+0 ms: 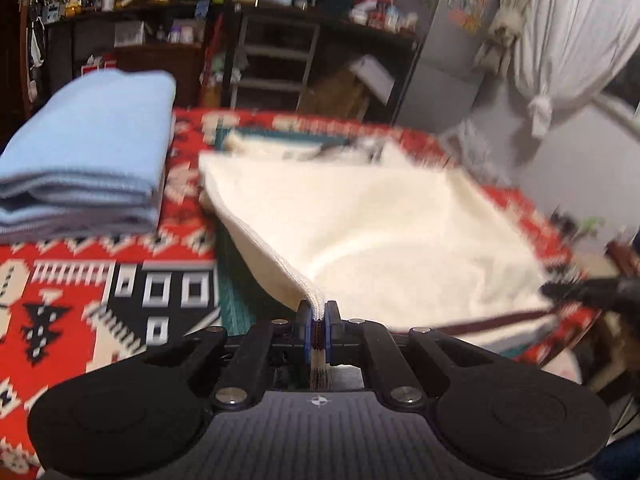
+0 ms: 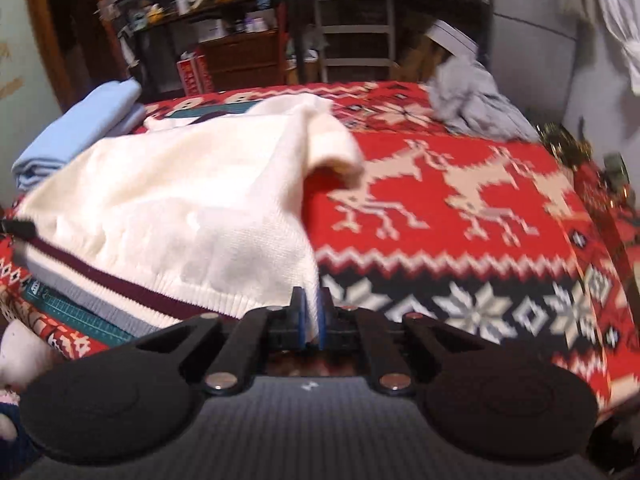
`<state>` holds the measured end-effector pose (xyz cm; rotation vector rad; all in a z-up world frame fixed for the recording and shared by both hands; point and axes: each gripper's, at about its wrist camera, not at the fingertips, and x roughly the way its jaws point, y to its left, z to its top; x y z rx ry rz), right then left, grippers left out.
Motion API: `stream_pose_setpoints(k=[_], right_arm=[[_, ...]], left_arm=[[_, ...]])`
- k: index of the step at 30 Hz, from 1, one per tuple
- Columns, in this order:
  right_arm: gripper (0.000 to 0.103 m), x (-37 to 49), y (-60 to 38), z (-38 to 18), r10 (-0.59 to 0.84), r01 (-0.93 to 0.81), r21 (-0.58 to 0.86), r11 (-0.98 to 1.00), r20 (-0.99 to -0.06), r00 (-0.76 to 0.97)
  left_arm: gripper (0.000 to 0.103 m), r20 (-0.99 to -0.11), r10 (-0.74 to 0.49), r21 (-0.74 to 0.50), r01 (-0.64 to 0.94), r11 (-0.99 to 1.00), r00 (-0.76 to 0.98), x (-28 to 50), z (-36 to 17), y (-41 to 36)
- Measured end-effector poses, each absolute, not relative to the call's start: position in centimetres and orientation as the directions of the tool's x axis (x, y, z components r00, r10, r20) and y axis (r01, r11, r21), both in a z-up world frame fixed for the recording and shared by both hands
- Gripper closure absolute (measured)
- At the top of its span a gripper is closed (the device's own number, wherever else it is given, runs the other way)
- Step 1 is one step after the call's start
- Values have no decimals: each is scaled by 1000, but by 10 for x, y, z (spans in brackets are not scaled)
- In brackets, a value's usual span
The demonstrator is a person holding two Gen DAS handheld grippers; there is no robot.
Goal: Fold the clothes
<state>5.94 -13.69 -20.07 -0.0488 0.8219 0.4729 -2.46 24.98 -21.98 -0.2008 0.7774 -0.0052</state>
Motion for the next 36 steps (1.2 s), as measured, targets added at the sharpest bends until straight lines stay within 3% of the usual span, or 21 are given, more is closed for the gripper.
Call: stream_pose_setpoints(k=[3,5,9,11,13,16,20,23,30,33,36], right_arm=[[94,50,-142,-206,385,-414,145,898,-713,585],[82,45,-142,-207,381,-409,142,902,-707,596],[70,41,-147,-195,409,-429,145,891,-665,625],[52,41,-143,-187,429,-455,136,880,-639,639],[39,44,-133,-180,451,-480,134,867,-623,640],[25,49,-112,-173,478,-519,123,846,-607,635],[3,56,-80,-175,494,-563,76,823,-587,642],[1,67,-66,-191,489,-581,61,812,-614,619],[1,91,-45,-230,455,-614,27,789,-698,553],[0,92,-44,-239,448,-622,15,783,-707,547],[0,93,-45,-240,447,-620,18,784,-709,545]], left_arm=[[89,-734,-35,-140,-101,985,678,-31,-229,251],[82,-758,-6,-111,-121,986,652,-35,-235,253],[55,-733,16,-109,-141,984,680,-48,-220,261],[46,-702,13,-124,-139,983,712,-47,-209,263],[28,-665,13,-129,-132,983,747,-40,-199,259],[13,-630,19,-102,-107,989,776,-19,-193,244],[10,-612,17,-6,-26,1000,791,14,-207,215],[10,-615,20,73,32,997,788,36,-226,196],[7,-674,-3,97,93,991,738,61,-268,192],[0,-667,0,86,77,993,745,60,-274,197],[0,-656,-11,59,66,996,755,57,-275,200]])
